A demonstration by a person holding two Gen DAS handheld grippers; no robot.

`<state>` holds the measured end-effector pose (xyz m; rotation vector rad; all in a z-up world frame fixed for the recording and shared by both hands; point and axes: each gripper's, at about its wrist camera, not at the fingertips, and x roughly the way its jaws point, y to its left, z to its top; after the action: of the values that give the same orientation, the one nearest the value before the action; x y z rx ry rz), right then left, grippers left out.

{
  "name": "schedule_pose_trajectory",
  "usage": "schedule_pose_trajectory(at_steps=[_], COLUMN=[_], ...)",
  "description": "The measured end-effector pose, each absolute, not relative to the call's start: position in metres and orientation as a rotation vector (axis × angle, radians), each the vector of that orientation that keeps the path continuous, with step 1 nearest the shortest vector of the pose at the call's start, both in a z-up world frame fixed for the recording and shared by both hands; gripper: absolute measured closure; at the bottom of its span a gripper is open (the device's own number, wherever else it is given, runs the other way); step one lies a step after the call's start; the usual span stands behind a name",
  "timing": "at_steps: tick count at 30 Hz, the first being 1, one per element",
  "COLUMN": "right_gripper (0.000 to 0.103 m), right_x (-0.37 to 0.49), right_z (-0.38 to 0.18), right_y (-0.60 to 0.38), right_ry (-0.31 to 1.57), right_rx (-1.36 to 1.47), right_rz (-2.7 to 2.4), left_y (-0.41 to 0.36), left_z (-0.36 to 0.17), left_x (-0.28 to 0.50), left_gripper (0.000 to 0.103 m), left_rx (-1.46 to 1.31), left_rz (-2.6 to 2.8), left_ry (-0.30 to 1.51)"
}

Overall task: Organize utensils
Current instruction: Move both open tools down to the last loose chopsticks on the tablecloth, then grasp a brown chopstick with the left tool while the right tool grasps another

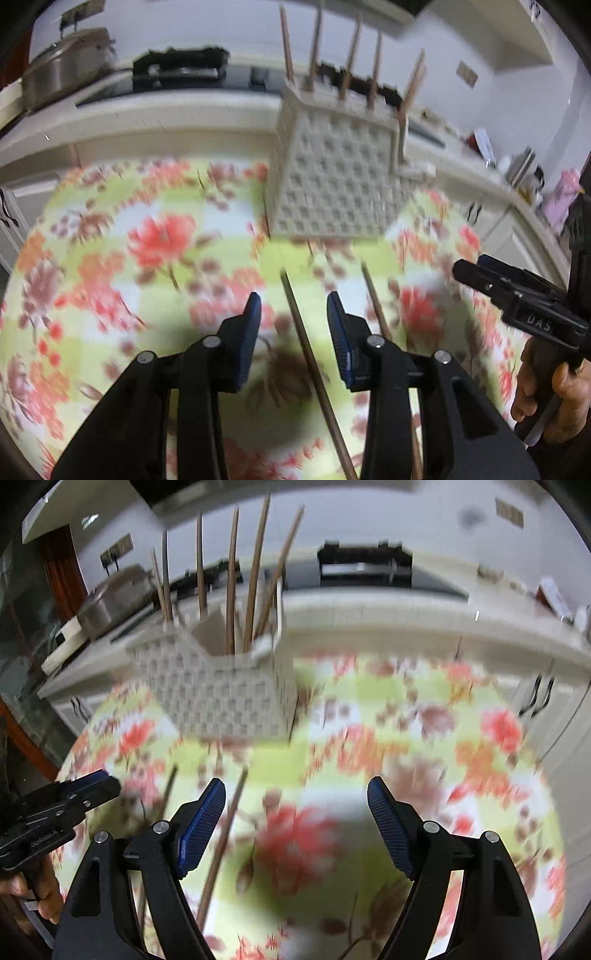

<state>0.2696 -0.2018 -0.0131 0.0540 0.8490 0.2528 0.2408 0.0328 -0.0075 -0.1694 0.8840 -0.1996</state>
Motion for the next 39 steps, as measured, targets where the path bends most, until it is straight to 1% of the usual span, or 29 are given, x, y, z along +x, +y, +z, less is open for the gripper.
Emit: schedule_pose_trajectory(at_steps=[4,10,13,16,18,28,30,32,33,36,38,39], right_gripper=[0.028,0.028,0.028,0.028,0.027,0.028,0.032,0.038,0.038,0.047,0.062,0.065], right_x=[0.264,0.260,0.260,0.259,0.258,0.258,0.259,0.260,0.261,0.263,0.263,0.263], right_z=[-0.036,-0.045,-0.047,-0.048,-0.049,-0.058,-0.060,-0.063,-0.064,-0.065,-0.065,-0.064], right_y=[-0.201,-0.196,-0.188,-0.181,-0.176,-0.148,-0.143,-0.139,-0.136,-0.128,-0.124,-0.122], right_ry=[0.909,0.936,0.943,0.949,0.953,0.981,0.988,0.999,1.001,0.999,0.991,0.990], right_rx=[0.066,0.064,0.051,0.042,0.036,-0.022,-0.036,-0.051,-0.062,-0.099,-0.127,-0.127], right_rz=[0.254,0.262,0.277,0.290,0.296,0.303,0.302,0.298,0.291,0.271,0.267,0.273], left_y=[0.017,0.002,-0.003,-0.006,-0.005,0.015,0.021,0.025,0.027,0.032,0.034,0.036], left_z=[-0.028,-0.045,-0.049,-0.049,-0.050,-0.050,-0.050,-0.050,-0.050,-0.050,-0.050,-0.050], left_x=[0.240,0.247,0.249,0.248,0.248,0.246,0.245,0.243,0.243,0.241,0.241,0.240], left_gripper=[0.080,0.080,0.085,0.086,0.094,0.097,0.097,0.097,0.097,0.097,0.097,0.097], left_rx=[-0.125,-0.069,-0.037,-0.005,0.019,-0.015,-0.026,-0.036,-0.042,-0.055,-0.062,-0.068], left_rz=[-0.208,-0.195,-0.185,-0.181,-0.167,-0.168,-0.162,-0.159,-0.158,-0.157,-0.157,-0.156], left_ry=[0.935,0.980,0.993,0.988,0.985,0.992,0.990,0.988,0.987,0.986,0.986,0.985])
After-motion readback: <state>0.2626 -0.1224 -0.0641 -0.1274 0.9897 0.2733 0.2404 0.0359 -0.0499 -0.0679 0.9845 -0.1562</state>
